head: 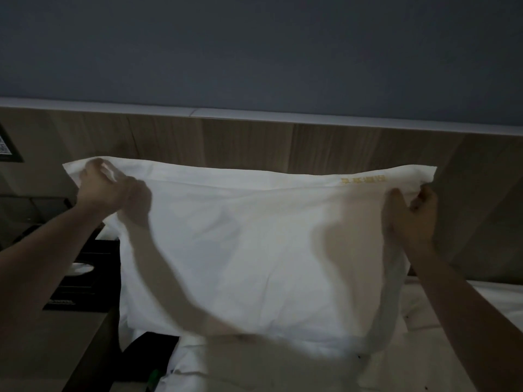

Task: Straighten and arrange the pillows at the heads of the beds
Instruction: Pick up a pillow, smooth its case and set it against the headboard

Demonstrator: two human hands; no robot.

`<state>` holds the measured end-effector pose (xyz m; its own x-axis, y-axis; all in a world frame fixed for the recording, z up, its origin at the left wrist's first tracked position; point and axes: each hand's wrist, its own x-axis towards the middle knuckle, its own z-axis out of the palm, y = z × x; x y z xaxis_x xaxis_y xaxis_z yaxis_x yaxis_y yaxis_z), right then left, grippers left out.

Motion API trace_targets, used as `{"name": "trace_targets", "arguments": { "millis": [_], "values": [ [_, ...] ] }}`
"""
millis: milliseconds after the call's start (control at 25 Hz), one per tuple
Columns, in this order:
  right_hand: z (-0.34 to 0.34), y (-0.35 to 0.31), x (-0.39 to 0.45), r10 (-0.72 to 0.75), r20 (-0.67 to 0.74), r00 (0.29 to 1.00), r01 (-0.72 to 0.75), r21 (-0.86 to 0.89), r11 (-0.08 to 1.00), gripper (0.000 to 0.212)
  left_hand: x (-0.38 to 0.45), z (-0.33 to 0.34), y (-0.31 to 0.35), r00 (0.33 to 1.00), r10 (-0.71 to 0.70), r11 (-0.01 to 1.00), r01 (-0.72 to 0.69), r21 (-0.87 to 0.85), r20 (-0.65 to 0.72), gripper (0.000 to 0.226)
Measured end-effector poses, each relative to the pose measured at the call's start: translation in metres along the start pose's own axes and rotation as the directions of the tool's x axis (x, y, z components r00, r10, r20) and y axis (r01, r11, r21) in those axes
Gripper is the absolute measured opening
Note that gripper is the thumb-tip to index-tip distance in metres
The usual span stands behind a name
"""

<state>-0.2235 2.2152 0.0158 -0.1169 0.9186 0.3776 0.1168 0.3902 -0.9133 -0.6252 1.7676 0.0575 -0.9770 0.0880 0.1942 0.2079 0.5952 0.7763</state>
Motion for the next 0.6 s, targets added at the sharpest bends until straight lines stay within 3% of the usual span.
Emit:
{"name": "trace_targets", "arguments": {
  "millis": [120,200,280,480,600],
  "values": [
    [0.008,-0.009,0.02,0.083,-0.023,0.996,-0.085,-0.126,0.988,0.081,-0.015,0.002,0.026,1.0,0.013,0.988,-0.014,0.156,0.012,0.075],
    [0.01,-0.012,0.03,0.046,-0.009,0.999,-0.046,-0.184,0.982,0.081,-0.016,0.005,0.029,0.997,0.066,0.968,-0.053,0.246,-0.044,0.07],
    [0.01,-0.017,0.036,-0.04,-0.012,0.999,0.037,-0.185,0.982,0.065,-0.016,0.005,0.031,0.981,0.191,0.921,-0.163,0.354,-0.043,0.064],
    [0.009,-0.036,0.035,-0.136,0.04,0.99,0.139,-0.079,0.987,0.029,-0.016,0.016,0.04,0.875,0.476,0.684,-0.431,0.588,0.087,0.029],
    [0.006,-0.041,0.031,-0.173,0.027,0.984,0.174,-0.019,0.985,0.024,-0.011,0.019,0.044,0.845,0.534,0.696,-0.46,0.551,0.031,0.023]
  ]
}}
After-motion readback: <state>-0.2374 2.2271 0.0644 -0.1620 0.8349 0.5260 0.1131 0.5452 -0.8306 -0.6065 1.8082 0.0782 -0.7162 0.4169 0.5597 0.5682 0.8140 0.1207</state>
